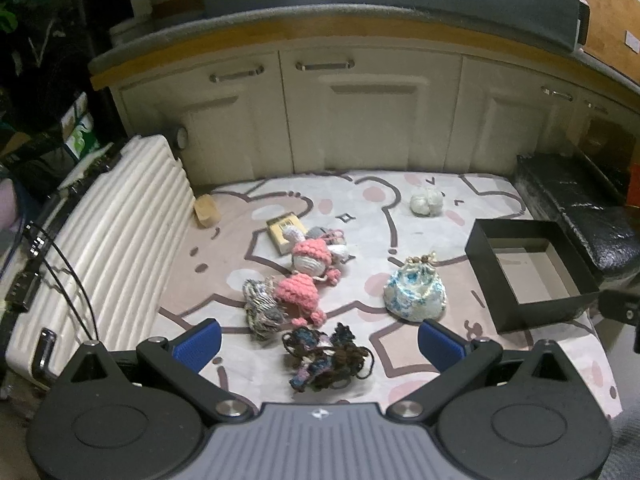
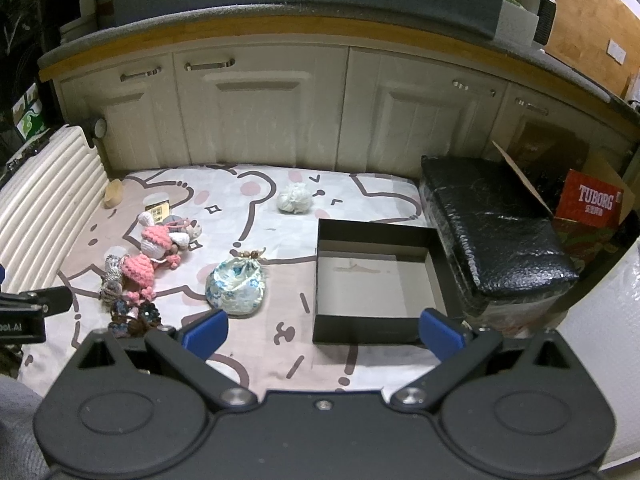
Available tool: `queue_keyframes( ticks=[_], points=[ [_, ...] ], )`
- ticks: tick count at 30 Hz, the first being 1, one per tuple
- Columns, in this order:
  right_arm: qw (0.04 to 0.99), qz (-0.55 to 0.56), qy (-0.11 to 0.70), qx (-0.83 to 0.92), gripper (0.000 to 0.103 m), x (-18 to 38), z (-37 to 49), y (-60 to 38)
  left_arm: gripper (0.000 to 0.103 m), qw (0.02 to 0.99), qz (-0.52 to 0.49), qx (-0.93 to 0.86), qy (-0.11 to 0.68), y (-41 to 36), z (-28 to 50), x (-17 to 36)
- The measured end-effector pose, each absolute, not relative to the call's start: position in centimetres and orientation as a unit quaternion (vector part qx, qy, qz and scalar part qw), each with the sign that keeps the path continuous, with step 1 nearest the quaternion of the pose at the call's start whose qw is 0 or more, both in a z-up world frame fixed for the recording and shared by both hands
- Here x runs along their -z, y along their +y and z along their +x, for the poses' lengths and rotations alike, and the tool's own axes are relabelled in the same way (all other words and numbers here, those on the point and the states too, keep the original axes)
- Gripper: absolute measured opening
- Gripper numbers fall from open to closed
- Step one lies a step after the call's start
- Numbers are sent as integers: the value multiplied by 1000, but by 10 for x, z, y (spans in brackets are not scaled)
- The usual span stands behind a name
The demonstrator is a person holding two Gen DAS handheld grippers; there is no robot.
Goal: Organize objects
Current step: 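Grasp the pink crocheted bunny with the left tool while the right tool grasps the blue floral pouch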
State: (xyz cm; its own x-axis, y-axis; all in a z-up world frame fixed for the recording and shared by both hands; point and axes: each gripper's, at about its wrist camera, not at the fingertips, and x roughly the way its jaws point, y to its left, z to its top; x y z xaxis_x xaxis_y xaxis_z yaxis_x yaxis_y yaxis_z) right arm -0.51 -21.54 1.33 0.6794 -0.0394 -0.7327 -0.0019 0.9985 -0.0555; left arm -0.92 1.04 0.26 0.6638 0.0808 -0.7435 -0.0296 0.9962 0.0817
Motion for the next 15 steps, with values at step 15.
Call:
queue_keyframes(
  ticks=[15],
  points=[
    [933,-34,357,-16,103,-46,16,-200,103,927,24,-52,370,22,24,-43]
  ],
)
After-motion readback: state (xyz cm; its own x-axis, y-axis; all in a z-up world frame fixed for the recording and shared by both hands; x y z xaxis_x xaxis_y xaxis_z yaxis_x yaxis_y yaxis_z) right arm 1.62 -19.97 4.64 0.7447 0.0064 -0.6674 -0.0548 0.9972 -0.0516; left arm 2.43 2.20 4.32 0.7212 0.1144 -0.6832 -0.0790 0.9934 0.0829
